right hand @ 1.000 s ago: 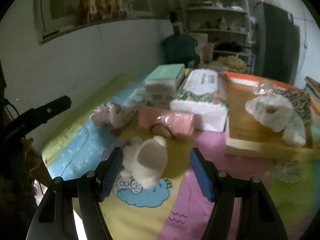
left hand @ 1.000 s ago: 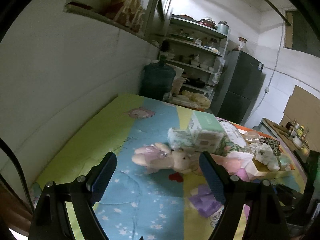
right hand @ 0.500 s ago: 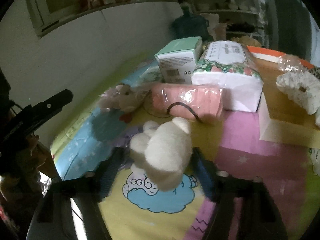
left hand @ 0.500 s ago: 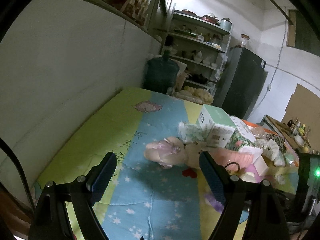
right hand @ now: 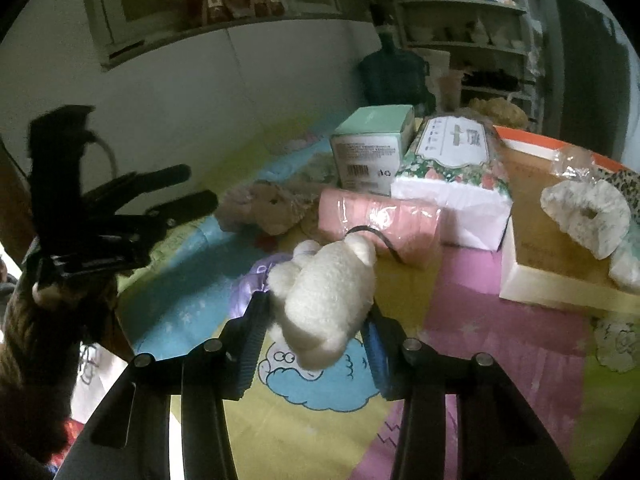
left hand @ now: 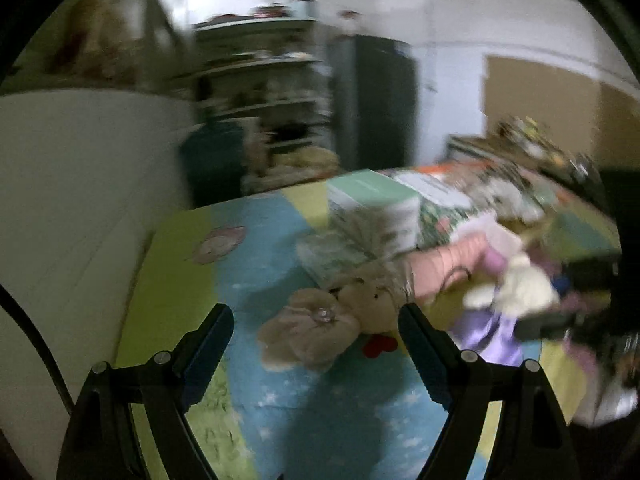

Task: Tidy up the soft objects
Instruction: 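Grasp the cream plush toy with the right tool while the left tool grasps the beige teddy bear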

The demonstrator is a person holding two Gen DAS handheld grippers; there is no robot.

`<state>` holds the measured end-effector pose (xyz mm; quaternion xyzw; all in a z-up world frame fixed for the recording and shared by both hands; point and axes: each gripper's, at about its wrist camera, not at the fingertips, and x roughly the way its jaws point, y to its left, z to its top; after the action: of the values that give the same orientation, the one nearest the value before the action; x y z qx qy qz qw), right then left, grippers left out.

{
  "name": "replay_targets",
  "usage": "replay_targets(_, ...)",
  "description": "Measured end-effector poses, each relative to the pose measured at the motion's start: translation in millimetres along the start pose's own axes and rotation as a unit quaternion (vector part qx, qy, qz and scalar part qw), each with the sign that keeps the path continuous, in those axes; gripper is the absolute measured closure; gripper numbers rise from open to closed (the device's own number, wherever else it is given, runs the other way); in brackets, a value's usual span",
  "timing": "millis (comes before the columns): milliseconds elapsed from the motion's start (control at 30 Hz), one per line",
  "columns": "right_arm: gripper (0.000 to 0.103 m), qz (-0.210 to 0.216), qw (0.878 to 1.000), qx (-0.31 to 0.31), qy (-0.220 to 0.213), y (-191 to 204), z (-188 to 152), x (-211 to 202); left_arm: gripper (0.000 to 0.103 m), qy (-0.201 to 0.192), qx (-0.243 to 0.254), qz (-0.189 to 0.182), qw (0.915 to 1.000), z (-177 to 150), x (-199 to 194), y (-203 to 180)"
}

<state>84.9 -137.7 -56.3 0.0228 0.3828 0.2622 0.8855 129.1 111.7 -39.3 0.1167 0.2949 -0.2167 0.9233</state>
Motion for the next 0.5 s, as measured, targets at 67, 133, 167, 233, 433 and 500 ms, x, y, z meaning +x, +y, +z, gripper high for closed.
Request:
replay_targets(67, 0.057, 0.003, 1.0, -0.001, -0.001, 0, -2, -3, 0.019, 0.016, 0.032, -0.03, 0.9989, 2, 7, 2)
replay_targets(133, 0.057, 0.006, 1.0, 0.0, -0.002, 0, -2, -5, 0.019, 0.029, 0.057, -0.053, 0.9966, 2, 13, 3)
replay_targets(167, 0.057, 0.007, 1.0, 0.001, -0.002, 0, -2, -6, 0.019, 0.032, 0.066, -0.057, 0.9957, 2, 16, 3)
replay_targets(233, 0.057, 0.008, 1.0, 0.002, -0.001, 1, -1, -6, 0.019, 0.043, 0.081, -0.068, 0.9935, 4, 23, 4)
replay_targets(433, 0.057, 0.009, 1.0, 0.005, 0.0, -2, 0, -5, 0.019, 0.079, 0.112, -0.086, 0.9869, 3, 50, 5)
replay_targets(500, 0.057, 0.011, 1.0, 0.009, 0.001, -3, 0, -4, 0.019, 0.087, 0.115, -0.086, 0.9857, 3, 57, 5)
